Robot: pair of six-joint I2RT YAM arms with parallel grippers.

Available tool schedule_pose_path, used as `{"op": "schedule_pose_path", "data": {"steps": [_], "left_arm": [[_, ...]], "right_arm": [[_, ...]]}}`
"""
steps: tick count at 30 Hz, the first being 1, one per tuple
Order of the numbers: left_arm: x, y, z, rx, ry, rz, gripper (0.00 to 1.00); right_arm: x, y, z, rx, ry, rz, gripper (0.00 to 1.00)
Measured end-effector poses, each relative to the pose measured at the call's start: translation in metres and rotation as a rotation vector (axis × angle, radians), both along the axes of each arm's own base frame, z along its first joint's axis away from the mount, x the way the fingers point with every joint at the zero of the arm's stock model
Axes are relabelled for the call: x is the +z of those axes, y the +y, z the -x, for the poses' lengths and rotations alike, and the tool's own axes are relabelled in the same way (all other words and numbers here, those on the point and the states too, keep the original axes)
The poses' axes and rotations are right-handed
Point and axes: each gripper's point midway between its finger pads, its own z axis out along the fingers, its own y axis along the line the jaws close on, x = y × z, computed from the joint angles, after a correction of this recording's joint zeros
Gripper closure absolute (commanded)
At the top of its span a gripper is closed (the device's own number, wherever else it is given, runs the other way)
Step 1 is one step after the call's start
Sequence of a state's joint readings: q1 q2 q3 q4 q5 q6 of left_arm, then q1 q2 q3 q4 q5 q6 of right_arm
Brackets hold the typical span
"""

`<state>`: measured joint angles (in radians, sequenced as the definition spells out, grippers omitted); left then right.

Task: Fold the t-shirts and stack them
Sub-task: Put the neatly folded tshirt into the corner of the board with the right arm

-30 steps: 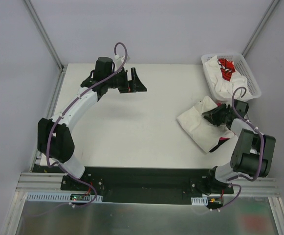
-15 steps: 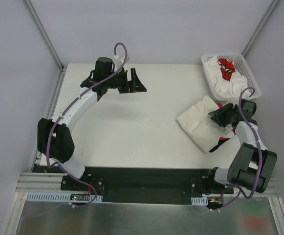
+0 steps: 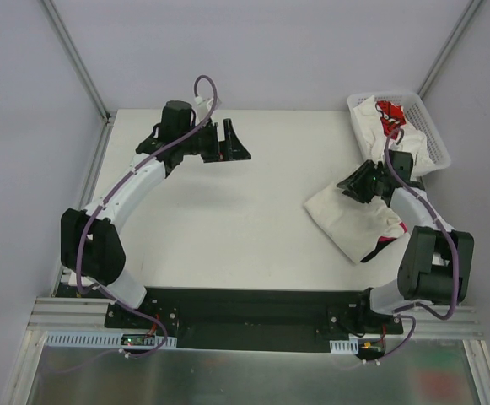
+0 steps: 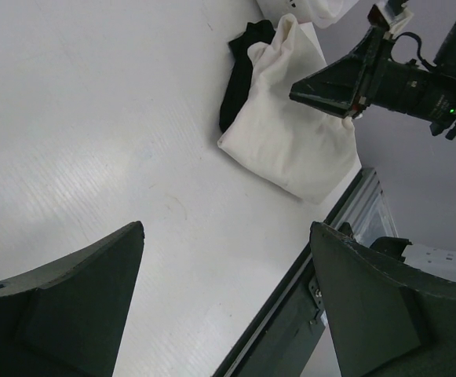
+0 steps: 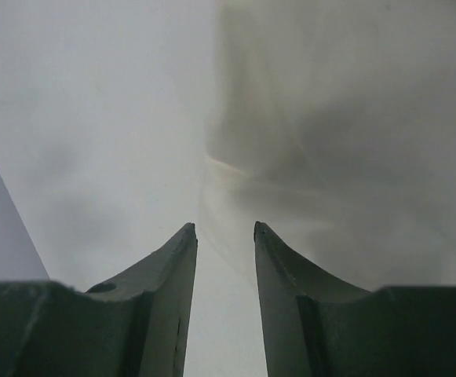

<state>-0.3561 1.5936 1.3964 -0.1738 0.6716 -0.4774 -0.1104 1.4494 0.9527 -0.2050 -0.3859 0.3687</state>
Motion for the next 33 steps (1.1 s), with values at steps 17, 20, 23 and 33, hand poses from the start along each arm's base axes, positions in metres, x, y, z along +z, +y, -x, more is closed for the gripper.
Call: {"op": "schedule_pose_path", "data": {"steps": [17, 20, 23, 33], "left_arm": [[0.009, 0.015, 0.000, 0.027, -0.023, -0.003, 0.14], [0.012, 0.018, 0.003, 0.032, -0.030, -0.003, 0.14], [0.014, 0.019, 0.004, 0.031, -0.034, -0.002, 0.14], [0.013, 0.021, 0.011, 0.029, -0.029, -0.008, 0.14]], "right_arm": [[-0.063, -0.010, 0.031, -0.123, 0.101, -0.108, 0.57], [-0.064, -0.022, 0.041, -0.165, 0.100, -0.129, 0.57], [-0.064, -0.037, 0.051, -0.216, 0.096, -0.139, 0.57], [-0.059, -0.094, 0.076, -0.360, 0.096, -0.073, 0.55]]}}
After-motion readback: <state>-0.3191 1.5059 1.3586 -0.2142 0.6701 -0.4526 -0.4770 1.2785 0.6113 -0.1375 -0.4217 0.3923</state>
